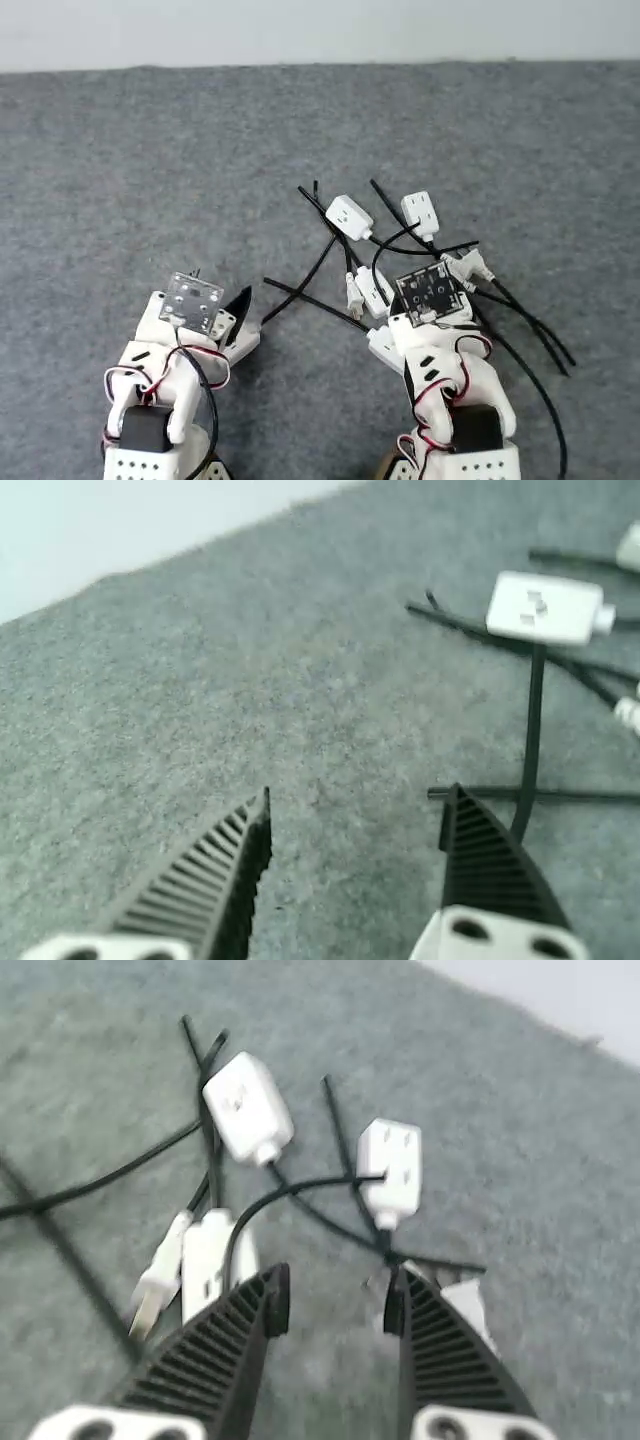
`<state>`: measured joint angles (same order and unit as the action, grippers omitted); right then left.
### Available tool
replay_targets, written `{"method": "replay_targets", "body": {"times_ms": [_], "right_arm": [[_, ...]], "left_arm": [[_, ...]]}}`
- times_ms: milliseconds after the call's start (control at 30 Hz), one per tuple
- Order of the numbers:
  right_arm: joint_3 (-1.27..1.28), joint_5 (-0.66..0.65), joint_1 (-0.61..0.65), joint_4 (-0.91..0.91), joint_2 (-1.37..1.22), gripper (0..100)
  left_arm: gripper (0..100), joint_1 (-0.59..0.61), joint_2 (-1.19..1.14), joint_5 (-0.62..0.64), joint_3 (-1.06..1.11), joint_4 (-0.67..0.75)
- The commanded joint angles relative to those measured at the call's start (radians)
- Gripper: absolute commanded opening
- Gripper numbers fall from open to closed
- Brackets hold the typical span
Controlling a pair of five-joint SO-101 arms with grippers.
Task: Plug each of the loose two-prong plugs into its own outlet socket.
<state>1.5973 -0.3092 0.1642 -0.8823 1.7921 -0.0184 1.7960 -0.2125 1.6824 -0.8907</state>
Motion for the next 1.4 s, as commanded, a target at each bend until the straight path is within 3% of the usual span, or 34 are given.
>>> {"method": "replay_targets", "body": {"times_ms": [0, 133, 300, 767, 1000, 1133, 1367], "right_arm": [[0.055, 0.005, 0.010, 0.079, 0.022, 16.9], [0.086, 0.005, 0.070, 0.077, 0.019, 16.9], [0.086, 0.005, 0.127, 0.048, 0.019, 17.0], [0.086, 0.005, 0.131, 0.048, 0.019, 16.9], [-0.012, 0.012, 0.131, -0.082, 0.018, 17.2], [-0.104, 0.012, 0.131, -0.185, 0.018, 17.3], [-0.126, 0.006, 0.133, -0.202, 0.016, 17.3]], "left_arm": [[27, -0.037, 0.023, -0.038, 0.001, -0.020], [27, -0.100, 0.023, -0.074, 0.001, -0.087], [27, -0.107, 0.023, -0.072, 0.001, -0.069], [27, -0.104, 0.025, -0.072, -0.004, -0.057], [27, 0.029, 0.023, -0.038, -0.114, -0.130], [27, 0.040, 0.021, -0.012, -0.127, -0.132], [27, 0.041, 0.020, -0.009, -0.128, -0.121]]}}
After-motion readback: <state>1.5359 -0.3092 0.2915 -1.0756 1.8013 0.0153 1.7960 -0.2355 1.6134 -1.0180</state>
